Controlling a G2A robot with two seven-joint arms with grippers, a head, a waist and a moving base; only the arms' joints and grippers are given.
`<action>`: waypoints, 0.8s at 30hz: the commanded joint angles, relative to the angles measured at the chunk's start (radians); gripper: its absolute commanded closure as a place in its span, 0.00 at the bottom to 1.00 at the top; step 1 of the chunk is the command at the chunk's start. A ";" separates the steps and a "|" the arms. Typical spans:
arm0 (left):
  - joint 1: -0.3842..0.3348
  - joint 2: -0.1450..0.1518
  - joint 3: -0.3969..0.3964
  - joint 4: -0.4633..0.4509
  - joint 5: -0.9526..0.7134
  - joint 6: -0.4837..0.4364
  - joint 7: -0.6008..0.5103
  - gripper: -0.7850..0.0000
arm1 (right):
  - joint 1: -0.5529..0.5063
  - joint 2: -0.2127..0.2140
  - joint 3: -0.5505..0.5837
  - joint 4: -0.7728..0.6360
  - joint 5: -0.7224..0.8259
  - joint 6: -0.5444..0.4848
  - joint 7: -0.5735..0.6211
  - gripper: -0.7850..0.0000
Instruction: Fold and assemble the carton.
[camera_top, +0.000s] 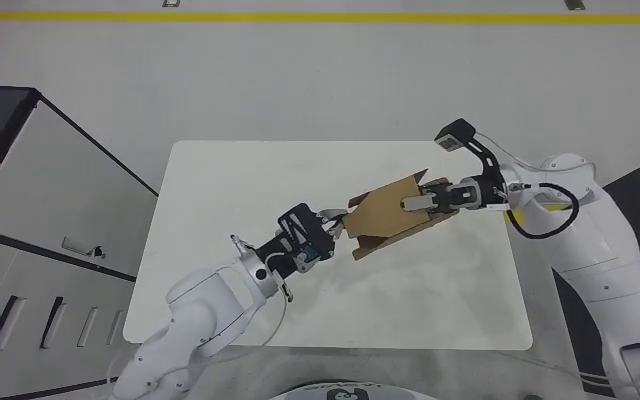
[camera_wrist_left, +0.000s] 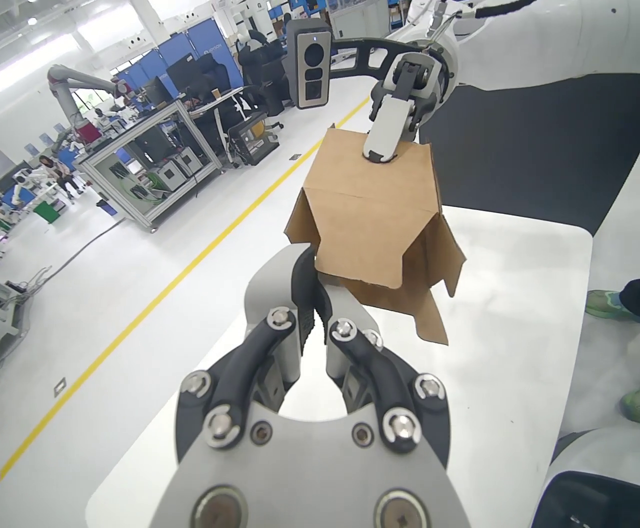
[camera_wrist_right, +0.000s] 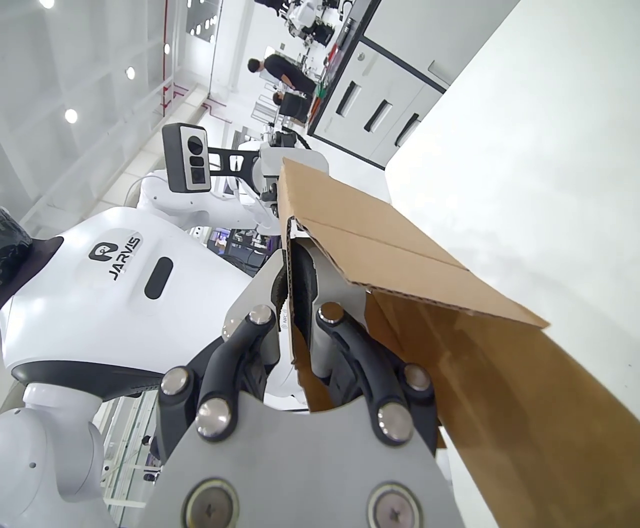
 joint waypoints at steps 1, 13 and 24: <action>0.003 -0.001 -0.004 0.006 -0.010 0.023 -0.001 1.00 | -0.003 0.001 0.004 -0.005 0.004 -0.005 -0.005 1.00; 0.013 0.002 -0.013 -0.009 -0.036 -0.009 0.001 1.00 | -0.025 0.007 0.023 -0.031 0.010 -0.019 -0.019 1.00; 0.008 0.002 -0.017 -0.003 -0.016 0.012 -0.002 1.00 | -0.016 0.008 0.006 -0.061 0.005 0.016 0.016 1.00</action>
